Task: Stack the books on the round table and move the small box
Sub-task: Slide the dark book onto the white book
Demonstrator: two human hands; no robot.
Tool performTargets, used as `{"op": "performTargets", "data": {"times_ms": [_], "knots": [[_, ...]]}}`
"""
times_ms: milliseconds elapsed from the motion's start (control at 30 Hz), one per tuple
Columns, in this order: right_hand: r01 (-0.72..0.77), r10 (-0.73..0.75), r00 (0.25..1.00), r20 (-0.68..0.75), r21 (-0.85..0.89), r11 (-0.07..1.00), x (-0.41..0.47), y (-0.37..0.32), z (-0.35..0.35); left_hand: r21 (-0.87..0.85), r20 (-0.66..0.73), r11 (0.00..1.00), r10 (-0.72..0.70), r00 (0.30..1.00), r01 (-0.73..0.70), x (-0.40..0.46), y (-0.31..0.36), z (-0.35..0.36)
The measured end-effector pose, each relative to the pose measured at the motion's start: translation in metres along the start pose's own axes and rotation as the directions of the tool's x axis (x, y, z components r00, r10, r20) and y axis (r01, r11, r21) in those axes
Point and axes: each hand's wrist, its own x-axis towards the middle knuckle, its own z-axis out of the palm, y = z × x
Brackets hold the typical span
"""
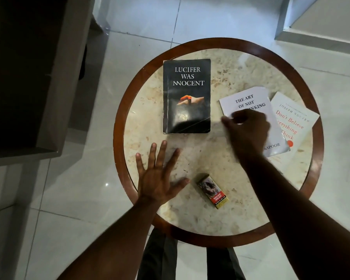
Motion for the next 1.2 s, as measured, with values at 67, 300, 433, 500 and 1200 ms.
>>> {"op": "performTargets", "data": {"times_ms": [67, 300, 433, 500, 1200], "knots": [[0.03, -0.049, 0.994, -0.102, -0.178, 0.984, 0.012, 0.022, -0.023, -0.012, 0.002, 1.0, 0.001, 1.0, -0.001, -0.001, 0.001, 0.0], [0.049, -0.025, 0.997, 0.066, -0.387, 0.921, 0.038, 0.058, -0.056, 0.003, -0.016, 1.0, 0.003, 1.0, -0.003, 0.001, 0.002, 0.001], [-0.105, 0.135, 0.986, 0.094, -0.269, 0.957, 0.058, 0.058, -0.071, 0.0, -0.014, 1.0, 0.006, 1.0, -0.006, 0.0, 0.0, 0.003], [-0.208, 0.234, 0.961, 0.146, -0.17, 0.963, 0.063, 0.052, -0.081, -0.003, -0.021, 1.0, 0.007, 1.0, -0.007, 0.0, 0.0, 0.003], [-0.172, 0.12, 0.938, 0.327, 0.136, 0.976, 0.041, -0.044, 0.034, 0.012, -0.044, 1.0, 0.013, 0.999, -0.013, -0.001, -0.001, 0.006]]}}
